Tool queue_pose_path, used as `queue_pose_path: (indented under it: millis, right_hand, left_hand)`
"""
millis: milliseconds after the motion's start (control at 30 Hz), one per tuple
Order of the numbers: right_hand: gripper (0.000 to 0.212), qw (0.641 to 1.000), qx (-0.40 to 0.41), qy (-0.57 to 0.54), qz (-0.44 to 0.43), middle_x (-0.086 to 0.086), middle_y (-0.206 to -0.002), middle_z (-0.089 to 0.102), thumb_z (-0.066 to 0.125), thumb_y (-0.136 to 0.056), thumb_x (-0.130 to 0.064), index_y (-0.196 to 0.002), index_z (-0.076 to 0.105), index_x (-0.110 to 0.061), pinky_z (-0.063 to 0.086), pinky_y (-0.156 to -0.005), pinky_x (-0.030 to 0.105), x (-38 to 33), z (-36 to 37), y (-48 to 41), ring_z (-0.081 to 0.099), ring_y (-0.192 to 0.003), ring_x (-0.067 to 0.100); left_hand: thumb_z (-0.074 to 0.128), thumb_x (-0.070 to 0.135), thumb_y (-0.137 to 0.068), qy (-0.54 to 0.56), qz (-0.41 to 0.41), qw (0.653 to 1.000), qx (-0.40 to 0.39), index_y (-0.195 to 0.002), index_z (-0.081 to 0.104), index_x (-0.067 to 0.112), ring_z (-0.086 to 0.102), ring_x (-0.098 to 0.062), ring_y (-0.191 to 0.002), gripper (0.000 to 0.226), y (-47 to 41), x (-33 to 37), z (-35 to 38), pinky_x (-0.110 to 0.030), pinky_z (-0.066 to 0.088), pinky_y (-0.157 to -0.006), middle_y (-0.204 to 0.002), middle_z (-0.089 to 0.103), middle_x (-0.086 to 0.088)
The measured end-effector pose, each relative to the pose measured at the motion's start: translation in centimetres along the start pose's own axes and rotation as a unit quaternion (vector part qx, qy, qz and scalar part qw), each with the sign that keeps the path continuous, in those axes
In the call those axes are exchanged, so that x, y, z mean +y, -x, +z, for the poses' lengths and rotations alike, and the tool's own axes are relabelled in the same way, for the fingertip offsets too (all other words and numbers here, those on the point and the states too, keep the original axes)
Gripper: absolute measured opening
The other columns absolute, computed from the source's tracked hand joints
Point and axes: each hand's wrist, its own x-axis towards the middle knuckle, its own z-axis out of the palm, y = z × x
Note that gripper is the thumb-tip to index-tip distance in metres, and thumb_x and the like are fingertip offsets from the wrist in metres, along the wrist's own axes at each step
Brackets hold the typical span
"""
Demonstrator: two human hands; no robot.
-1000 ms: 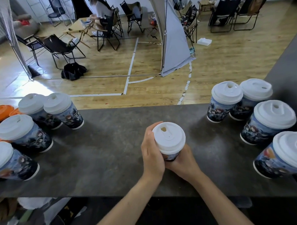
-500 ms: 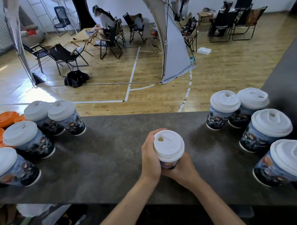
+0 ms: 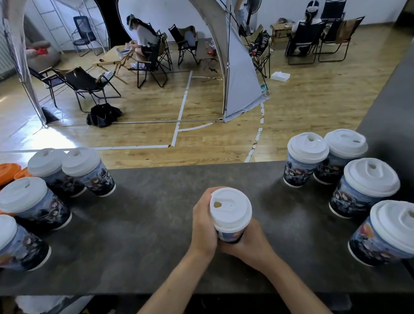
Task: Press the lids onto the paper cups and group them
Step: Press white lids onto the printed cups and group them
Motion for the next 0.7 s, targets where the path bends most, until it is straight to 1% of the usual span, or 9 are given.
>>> queue_pose_path:
  millis: [100,200,267,333,400,467,533,600,700]
  right_hand:
    - [0.076,1.0,0.002,0.004,0.001,-0.014,-0.131,0.07,0.096,-0.068,-0.034,-0.136,0.062,-0.031,0.056,-0.102,0.036,0.0,-0.2,0.2,0.066,-0.122,0.008]
    - [0.075,1.0,-0.008,0.008,0.001,-0.016,-0.13,0.07,0.095,-0.07,-0.041,-0.136,0.061,-0.031,0.055,-0.102,0.029,-0.3,-0.3,0.4,0.066,-0.122,0.009]
    - [0.075,1.0,-0.01,0.007,0.001,-0.016,-0.131,0.069,0.095,-0.071,-0.043,-0.136,0.061,-0.031,0.055,-0.103,0.03,-0.4,-0.3,0.4,0.066,-0.123,0.009]
    - [0.077,1.0,-0.011,0.006,0.002,-0.016,-0.132,0.068,0.095,-0.071,-0.044,-0.138,0.059,-0.032,0.055,-0.104,0.033,-0.5,-0.2,0.4,0.065,-0.124,0.009]
    - [0.078,1.0,-0.012,0.004,0.001,-0.015,-0.135,0.068,0.094,-0.072,-0.041,-0.14,0.058,-0.031,0.055,-0.105,0.036,-0.5,0.0,0.3,0.064,-0.126,0.009]
    - [0.078,1.0,-0.011,0.003,0.002,-0.014,-0.136,0.067,0.094,-0.073,-0.035,-0.141,0.058,-0.031,0.054,-0.105,0.037,-0.3,0.0,0.1,0.063,-0.128,0.01]
    - [0.074,1.0,-0.01,0.001,0.007,-0.014,-0.134,0.069,0.094,-0.072,-0.031,-0.138,0.06,-0.032,0.055,-0.104,0.037,-0.2,-0.1,0.1,0.064,-0.126,0.009]
    - [0.068,1.0,-0.01,-0.002,0.007,-0.015,-0.129,0.071,0.094,-0.073,-0.034,-0.133,0.064,-0.037,0.057,-0.101,0.033,-0.3,-0.3,0.2,0.067,-0.121,0.008]
    - [0.065,1.0,-0.023,0.002,0.007,-0.019,-0.128,0.07,0.094,-0.074,-0.04,-0.13,0.063,-0.044,0.056,-0.1,0.027,-0.7,-0.4,0.4,0.067,-0.119,0.006]
  left_hand:
    - [0.049,0.038,-0.085,0.006,-0.078,0.996,-0.042,-0.09,0.08,0.017,0.072,-0.013,-0.088,0.038,-1.2,1.4,-0.6,-0.024,0.056,-0.077,-0.094,0.077,-0.006]
    - [0.041,0.033,-0.089,-0.02,-0.152,0.979,-0.137,-0.108,0.073,-0.002,0.069,-0.026,-0.096,0.051,-2.8,2.8,-1.6,-0.035,0.055,-0.086,-0.11,0.073,-0.025]
    - [0.036,0.029,-0.095,-0.025,-0.163,0.975,-0.149,-0.111,0.072,-0.005,0.067,-0.03,-0.1,0.052,-2.9,2.7,-1.7,-0.041,0.052,-0.092,-0.115,0.071,-0.029]
    - [0.037,0.03,-0.093,-0.002,-0.136,0.985,-0.111,-0.1,0.078,0.003,0.069,-0.026,-0.096,0.049,-2.4,2.2,-1.3,-0.038,0.054,-0.089,-0.105,0.075,-0.021]
    - [0.039,0.031,-0.091,0.003,-0.075,0.996,-0.046,-0.09,0.081,0.013,0.072,-0.022,-0.092,0.045,-1.6,1.3,-0.9,-0.032,0.057,-0.083,-0.097,0.077,-0.013]
    - [0.039,0.03,-0.092,0.019,-0.04,0.999,0.001,-0.09,0.08,0.013,0.073,-0.02,-0.09,0.044,-0.7,0.7,-0.2,-0.026,0.057,-0.077,-0.095,0.078,-0.011]
    - [0.041,0.031,-0.091,0.019,-0.035,0.999,0.022,-0.09,0.081,0.015,0.074,-0.018,-0.09,0.043,-0.4,0.7,0.2,-0.023,0.056,-0.075,-0.095,0.079,-0.01]
    - [0.043,0.034,-0.088,0.01,-0.073,0.997,-0.016,-0.091,0.082,0.017,0.073,-0.018,-0.092,0.042,-1.1,1.3,-0.2,-0.026,0.057,-0.078,-0.099,0.079,-0.011]
    - [0.044,0.037,-0.087,-0.008,-0.154,0.979,-0.133,-0.103,0.08,0.012,0.071,-0.025,-0.098,0.047,-2.6,2.7,-1.2,-0.036,0.056,-0.088,-0.11,0.076,-0.019]
